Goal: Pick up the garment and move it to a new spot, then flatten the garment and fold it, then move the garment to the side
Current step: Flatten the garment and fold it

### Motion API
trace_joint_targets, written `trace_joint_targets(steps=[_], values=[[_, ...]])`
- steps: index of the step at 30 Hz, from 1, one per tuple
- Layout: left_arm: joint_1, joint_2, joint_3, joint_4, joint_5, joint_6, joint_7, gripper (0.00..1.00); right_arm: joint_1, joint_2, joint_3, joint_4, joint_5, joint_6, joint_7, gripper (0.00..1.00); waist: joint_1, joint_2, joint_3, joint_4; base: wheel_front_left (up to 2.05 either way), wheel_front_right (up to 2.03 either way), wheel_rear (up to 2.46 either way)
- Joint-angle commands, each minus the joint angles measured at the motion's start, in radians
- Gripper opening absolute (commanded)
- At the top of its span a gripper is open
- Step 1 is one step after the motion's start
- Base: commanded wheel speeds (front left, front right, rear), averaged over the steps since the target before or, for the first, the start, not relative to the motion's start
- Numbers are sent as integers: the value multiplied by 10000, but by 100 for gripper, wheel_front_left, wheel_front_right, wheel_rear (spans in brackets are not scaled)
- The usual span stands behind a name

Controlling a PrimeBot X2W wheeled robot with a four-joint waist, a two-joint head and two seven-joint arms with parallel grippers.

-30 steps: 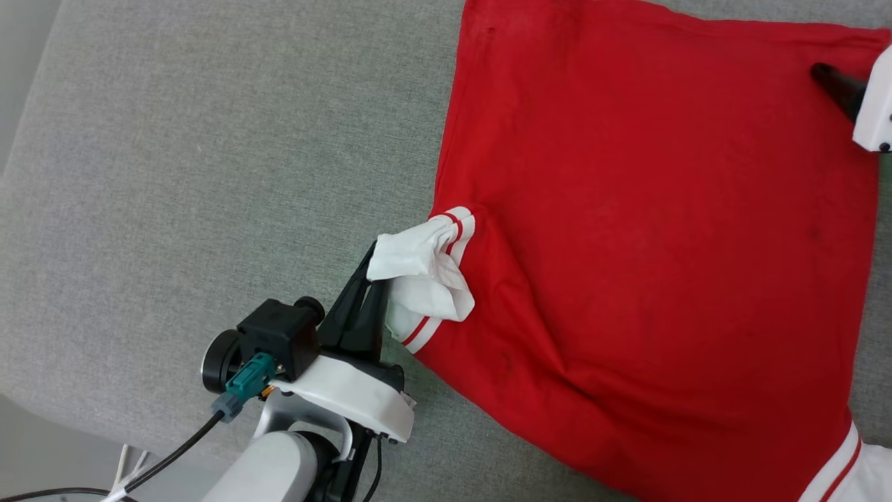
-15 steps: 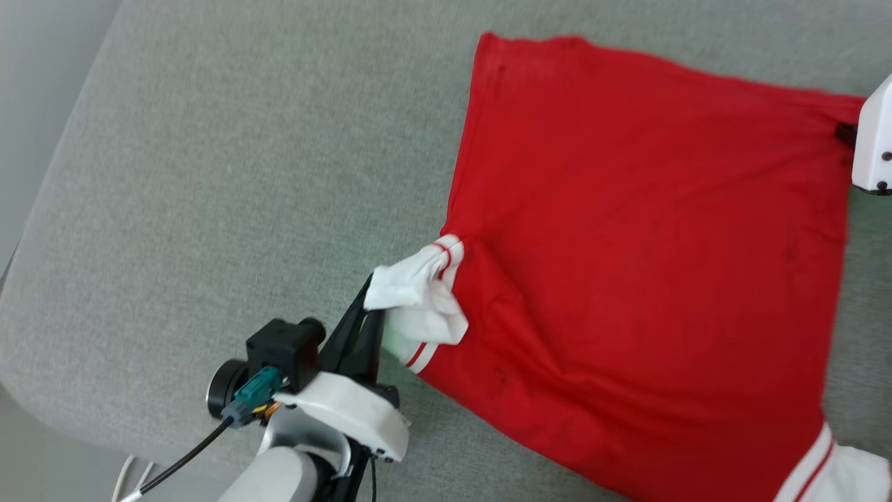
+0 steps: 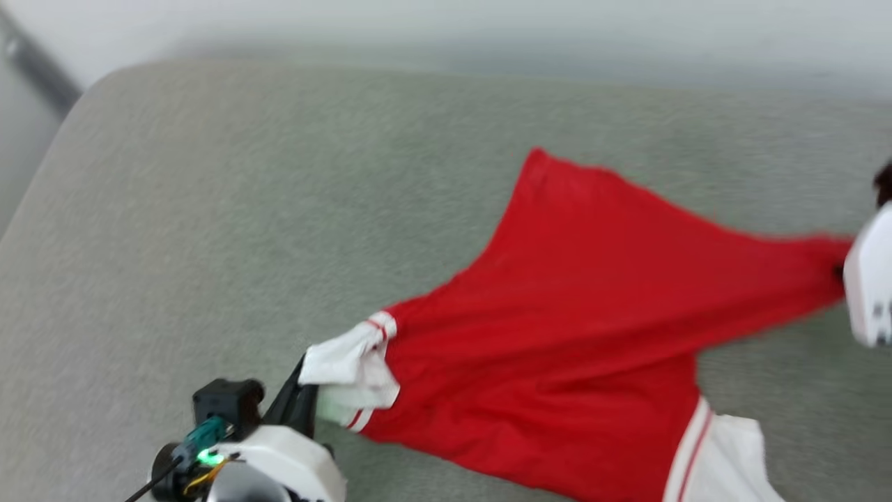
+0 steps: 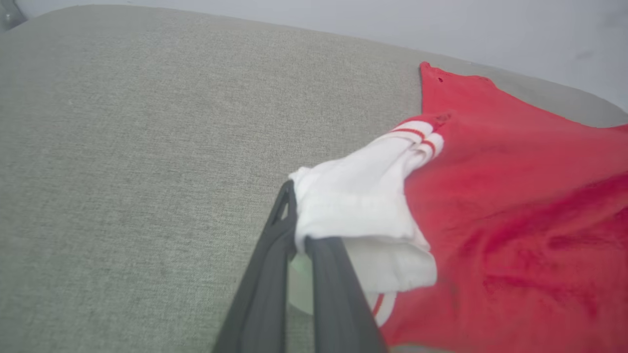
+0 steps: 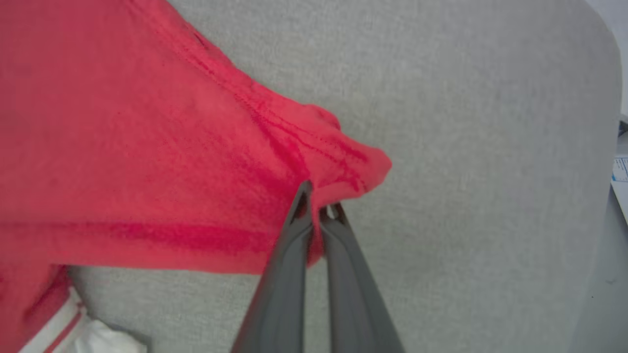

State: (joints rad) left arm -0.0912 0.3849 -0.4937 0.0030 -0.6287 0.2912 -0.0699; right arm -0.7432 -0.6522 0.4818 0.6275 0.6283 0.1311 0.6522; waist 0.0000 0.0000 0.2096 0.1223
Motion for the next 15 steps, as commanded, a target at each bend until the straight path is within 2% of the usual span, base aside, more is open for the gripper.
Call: trace_joint_targets(steps=[1,4,7,12,13,14,15], values=[[274,178,93,-39,-79,87,74,0,920,-181,-113,-354,102,-7,118,0,0,0,-743,-844,0,0,0],[630,485,155,12,-68,225,275,0,2419,-252,-508,-949,150,-7,262,0,0,0,-1063,-1296,0,0,0],[857,638,170,-28,-171,310,487,0,3995,-18,-1026,-1479,165,-8,454,0,0,0,-1220,-1627,0,0,0],[1031,778,219,-102,-244,430,657,0,6275,997,-2282,-1976,77,-7,514,0,0,0,-1262,-1986,0,0,0],[1052,812,213,-114,-229,432,684,0,6636,1231,-2490,-2077,-24,-7,508,38,0,0,-1271,-2029,0,0,0],[1051,839,207,-134,-206,462,711,0,6932,1499,-2735,-2201,-79,-5,448,100,0,0,-1275,-2069,0,0,0],[1060,860,215,-157,-190,493,715,0,7137,1722,-3017,-2347,-171,-5,345,100,0,0,-1283,-2112,0,0,0]])
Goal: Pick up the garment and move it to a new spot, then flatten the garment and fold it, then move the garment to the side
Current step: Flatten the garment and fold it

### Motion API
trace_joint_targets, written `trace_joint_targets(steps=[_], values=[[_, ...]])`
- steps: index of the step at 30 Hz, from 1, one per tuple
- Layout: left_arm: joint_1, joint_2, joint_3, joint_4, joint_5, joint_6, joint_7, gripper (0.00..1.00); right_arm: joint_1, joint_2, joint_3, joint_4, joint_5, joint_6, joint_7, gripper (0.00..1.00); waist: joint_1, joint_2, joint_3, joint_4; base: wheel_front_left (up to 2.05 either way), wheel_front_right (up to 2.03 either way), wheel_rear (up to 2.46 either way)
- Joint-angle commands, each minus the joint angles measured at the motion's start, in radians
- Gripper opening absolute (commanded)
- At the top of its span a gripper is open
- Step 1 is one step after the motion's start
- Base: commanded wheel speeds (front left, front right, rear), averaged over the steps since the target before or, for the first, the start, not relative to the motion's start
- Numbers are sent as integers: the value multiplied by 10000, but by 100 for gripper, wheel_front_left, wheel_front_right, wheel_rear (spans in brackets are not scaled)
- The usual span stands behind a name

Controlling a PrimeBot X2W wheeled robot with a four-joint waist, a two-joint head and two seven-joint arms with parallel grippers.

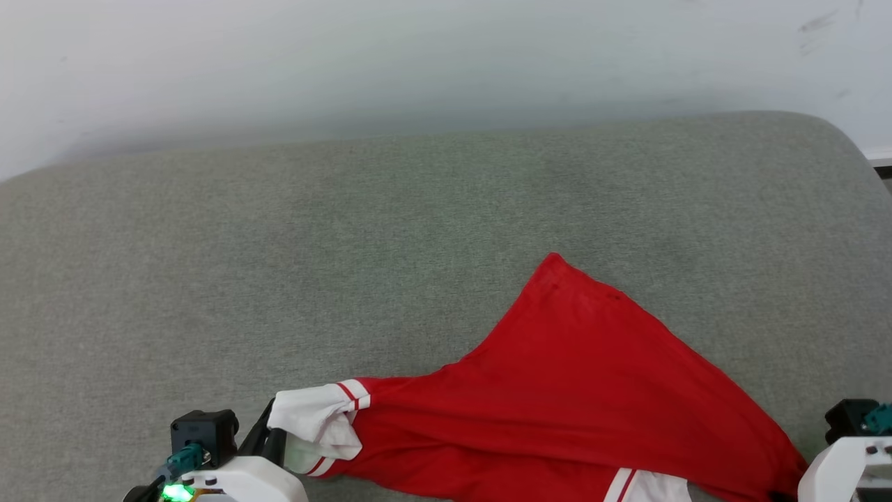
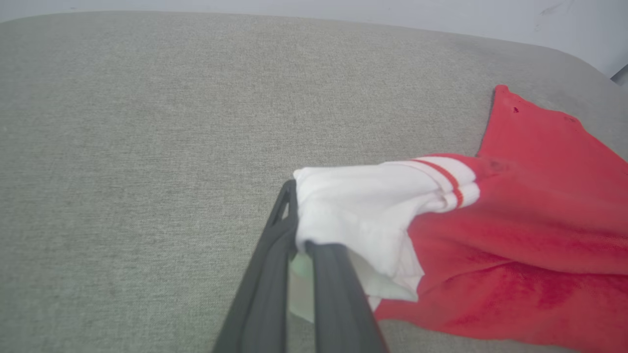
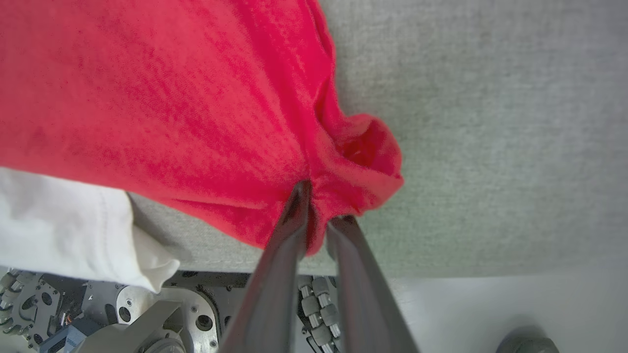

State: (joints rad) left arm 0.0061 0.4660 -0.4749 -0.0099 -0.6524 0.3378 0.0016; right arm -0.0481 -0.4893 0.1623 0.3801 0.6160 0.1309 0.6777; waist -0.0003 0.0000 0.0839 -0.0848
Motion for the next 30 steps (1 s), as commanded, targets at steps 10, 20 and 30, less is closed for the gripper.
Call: trace_joint_targets(steps=[10,20,30], values=[[3,135,-24,-305,78,137,158,0,36,1583,-1827,-1956,-1253,-3,-3391,100,3,0,-7,-142,0,0,0],[-1137,-195,-311,-398,319,-184,133,0,-2405,1647,-1315,-1139,-1050,-3,-3550,100,3,0,1064,735,0,0,0],[-2626,-658,-876,-75,818,-661,8,0,-5370,873,434,-36,-584,-3,352,100,3,0,2171,1786,0,0,0]])
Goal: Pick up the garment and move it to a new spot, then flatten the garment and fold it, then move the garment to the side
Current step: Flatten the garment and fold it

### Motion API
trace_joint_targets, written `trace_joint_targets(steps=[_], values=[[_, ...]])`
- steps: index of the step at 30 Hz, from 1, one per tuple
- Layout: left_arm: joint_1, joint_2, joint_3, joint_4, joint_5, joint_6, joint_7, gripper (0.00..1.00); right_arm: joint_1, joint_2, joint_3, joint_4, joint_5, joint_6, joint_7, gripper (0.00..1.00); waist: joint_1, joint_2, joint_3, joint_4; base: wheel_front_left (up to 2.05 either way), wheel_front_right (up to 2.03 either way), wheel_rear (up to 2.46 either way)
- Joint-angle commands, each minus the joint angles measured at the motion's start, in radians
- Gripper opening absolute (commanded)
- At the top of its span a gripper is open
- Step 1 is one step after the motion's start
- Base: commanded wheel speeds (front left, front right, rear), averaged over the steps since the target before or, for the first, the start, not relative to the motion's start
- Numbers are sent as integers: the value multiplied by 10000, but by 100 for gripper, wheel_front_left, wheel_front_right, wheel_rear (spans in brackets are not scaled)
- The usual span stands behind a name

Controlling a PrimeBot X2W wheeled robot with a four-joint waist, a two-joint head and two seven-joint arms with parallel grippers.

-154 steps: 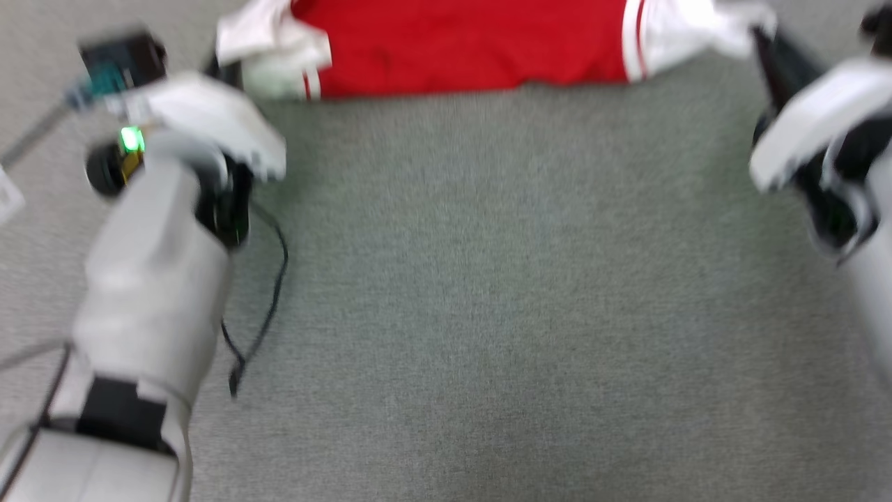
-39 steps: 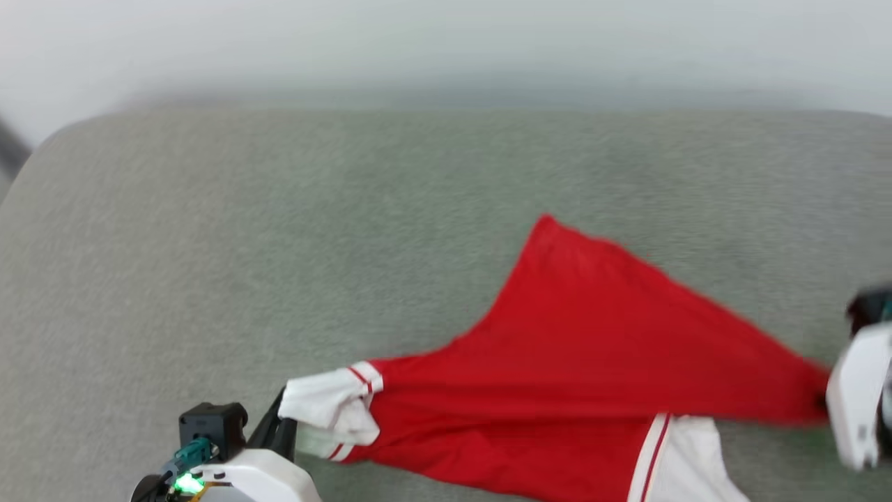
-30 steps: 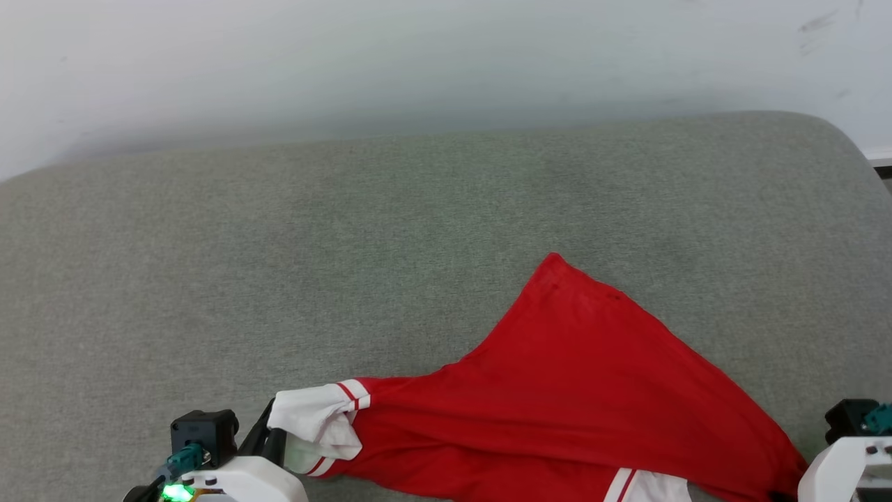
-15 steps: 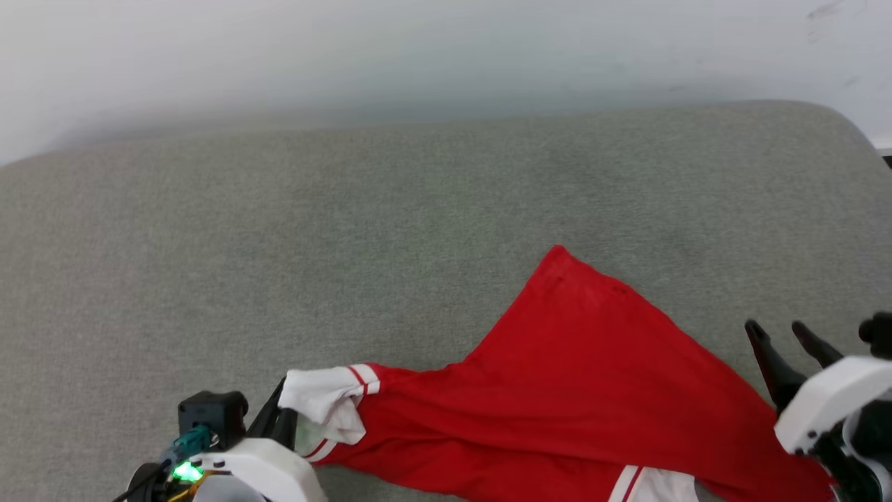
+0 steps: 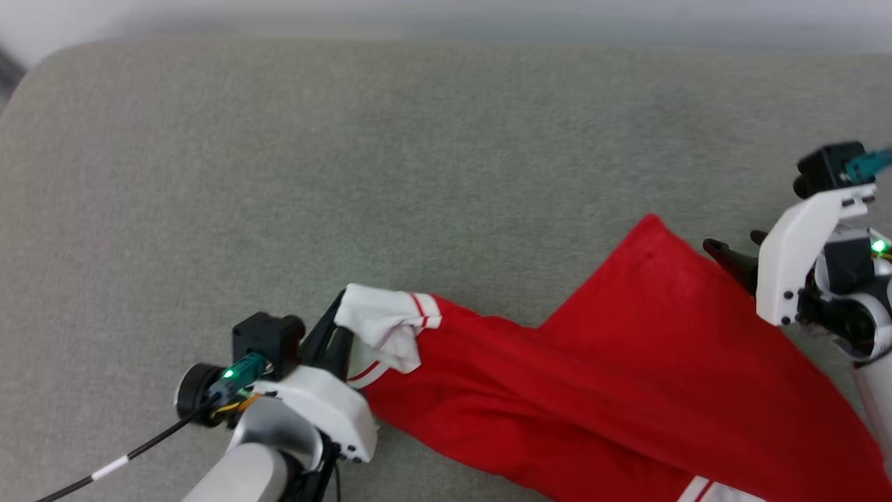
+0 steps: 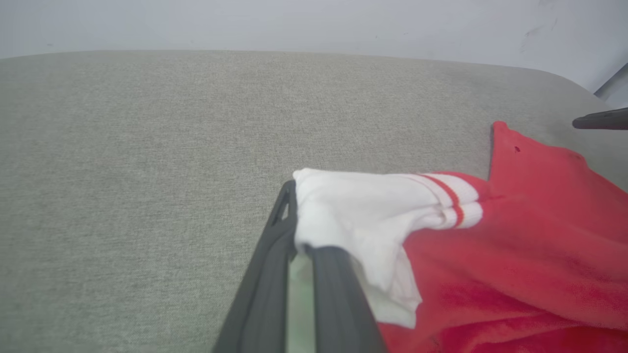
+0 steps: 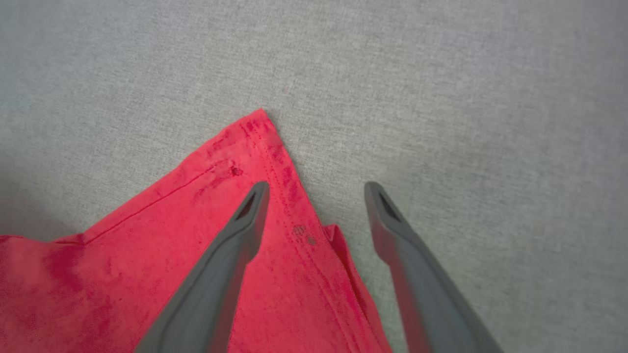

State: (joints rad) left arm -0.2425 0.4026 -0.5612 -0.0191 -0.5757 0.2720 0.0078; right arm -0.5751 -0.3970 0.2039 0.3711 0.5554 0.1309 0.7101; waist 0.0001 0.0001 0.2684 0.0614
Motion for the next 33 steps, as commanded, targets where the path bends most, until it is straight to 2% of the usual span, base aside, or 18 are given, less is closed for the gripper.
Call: trace_joint_targets(steps=[1,5,6,9,10,11,16,24,27,33], values=[[-271,-90,-61,52,96,-56,-66,0,-318,-60,181,186,52,-3,277,100,-1,-1,425,417,0,0,0],[-741,-348,-274,200,219,-219,-150,0,-1026,-133,734,766,68,-3,812,100,-1,-1,780,725,0,0,0],[-942,-498,-355,345,274,-297,-257,0,-1235,-59,1225,1391,178,-3,1161,100,-1,-1,926,850,0,0,0],[-990,-575,-384,462,242,-311,-364,0,-1071,136,1819,2069,347,-2,1751,100,-1,-1,951,915,0,0,0],[-979,-588,-376,495,218,-305,-386,0,-1026,151,2005,2215,402,3,1924,41,-1,-1,952,934,0,0,0],[-963,-607,-375,531,200,-305,-397,0,-999,185,2160,2325,463,12,1997,0,-1,-1,936,949,0,0,0],[-751,-666,-341,705,79,-305,-542,0,-1259,-11,2539,2510,701,7,1682,0,-1,-1,694,983,0,0,0],[-617,-351,-27,897,-119,-323,-720,0,-1594,-212,2210,2179,829,-3,-262,0,-1,-1,-315,678,0,0,0],[-954,-74,153,969,-133,-393,-626,0,-1528,-250,2006,2146,630,-3,-1007,0,-1,-1,-745,435,0,0,0],[-2296,-106,554,1434,-422,-711,-441,0,-1539,-68,1542,2283,253,-3,-1982,0,-1,-1,-1392,-22,0,0,0]])
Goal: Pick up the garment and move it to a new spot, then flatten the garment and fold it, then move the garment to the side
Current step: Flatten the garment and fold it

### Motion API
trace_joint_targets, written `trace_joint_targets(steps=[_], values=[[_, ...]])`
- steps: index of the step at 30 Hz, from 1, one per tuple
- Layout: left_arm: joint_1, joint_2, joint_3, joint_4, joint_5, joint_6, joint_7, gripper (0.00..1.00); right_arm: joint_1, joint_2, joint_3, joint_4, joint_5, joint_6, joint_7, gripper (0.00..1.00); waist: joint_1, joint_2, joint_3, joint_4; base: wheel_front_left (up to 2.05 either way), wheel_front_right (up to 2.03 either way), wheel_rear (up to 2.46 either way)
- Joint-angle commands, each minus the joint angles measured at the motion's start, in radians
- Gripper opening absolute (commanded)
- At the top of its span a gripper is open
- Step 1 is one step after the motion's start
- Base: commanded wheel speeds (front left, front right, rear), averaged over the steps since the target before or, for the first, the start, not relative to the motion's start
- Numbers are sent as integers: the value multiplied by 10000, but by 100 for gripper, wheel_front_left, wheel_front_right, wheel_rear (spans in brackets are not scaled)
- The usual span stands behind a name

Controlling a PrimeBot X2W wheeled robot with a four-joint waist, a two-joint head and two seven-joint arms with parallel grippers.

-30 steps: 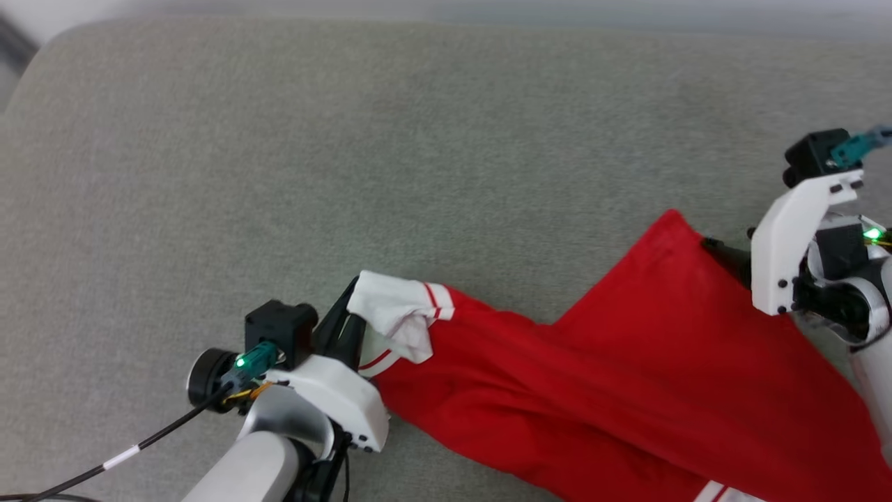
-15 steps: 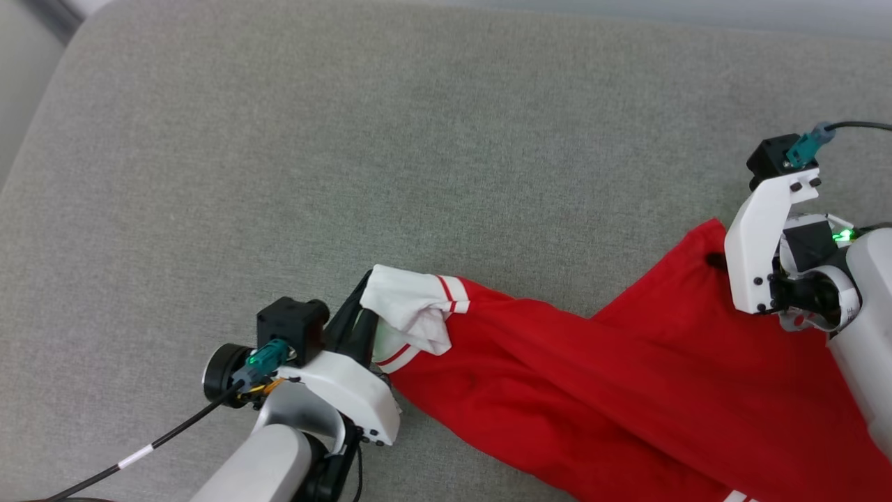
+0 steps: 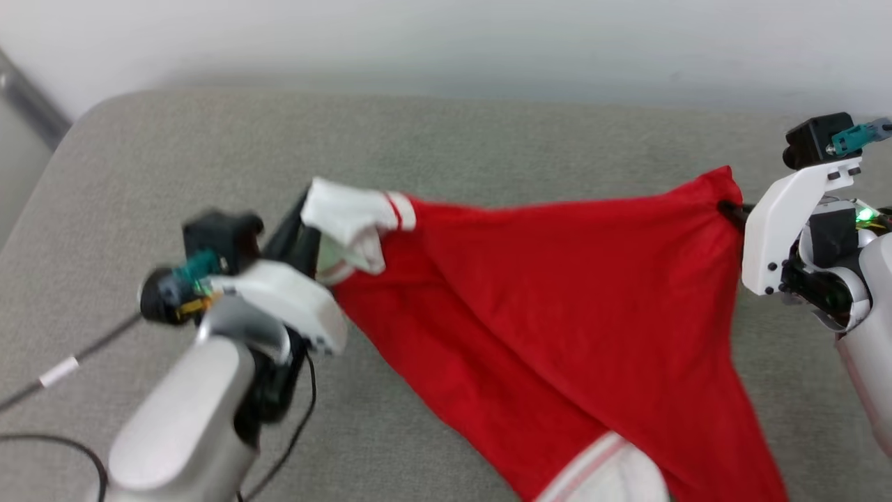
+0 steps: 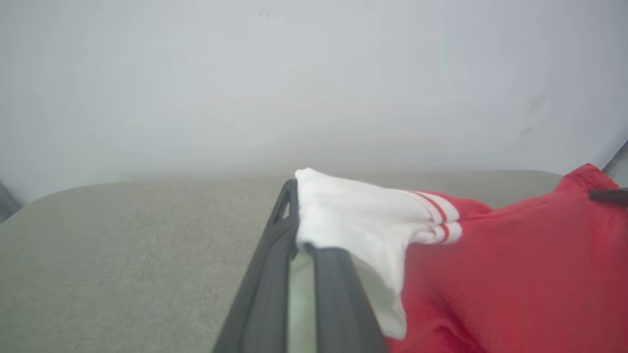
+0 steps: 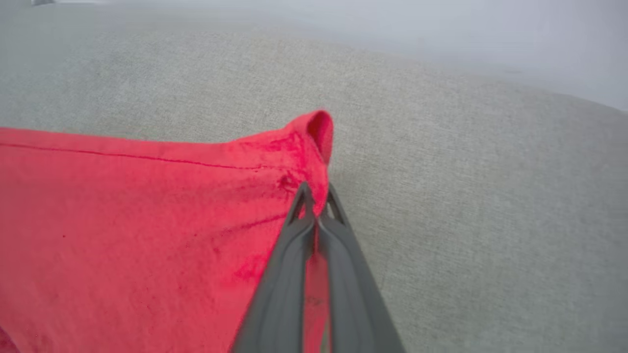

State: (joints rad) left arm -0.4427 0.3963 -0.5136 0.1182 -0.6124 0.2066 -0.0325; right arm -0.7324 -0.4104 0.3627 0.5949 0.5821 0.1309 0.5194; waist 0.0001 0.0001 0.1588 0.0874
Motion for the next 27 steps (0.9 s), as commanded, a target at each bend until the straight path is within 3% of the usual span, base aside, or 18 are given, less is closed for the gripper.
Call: trace_joint_targets(steps=[1,14,27], values=[[-612,-98,183,251,-120,-135,-59,0,-72,116,-102,64,-105,-3,-188,0,-1,-1,-349,-355,0,0,0],[-5752,-792,689,3902,-77,-998,-311,0,-2909,793,-1085,682,-1474,-5,-2436,0,-1,-1,126,-1079,0,0,0],[-11217,-522,860,6070,877,-1358,-1198,0,-6947,643,-1218,936,-1678,-5,-3918,0,-1,-1,2086,-1364,0,0,0]])
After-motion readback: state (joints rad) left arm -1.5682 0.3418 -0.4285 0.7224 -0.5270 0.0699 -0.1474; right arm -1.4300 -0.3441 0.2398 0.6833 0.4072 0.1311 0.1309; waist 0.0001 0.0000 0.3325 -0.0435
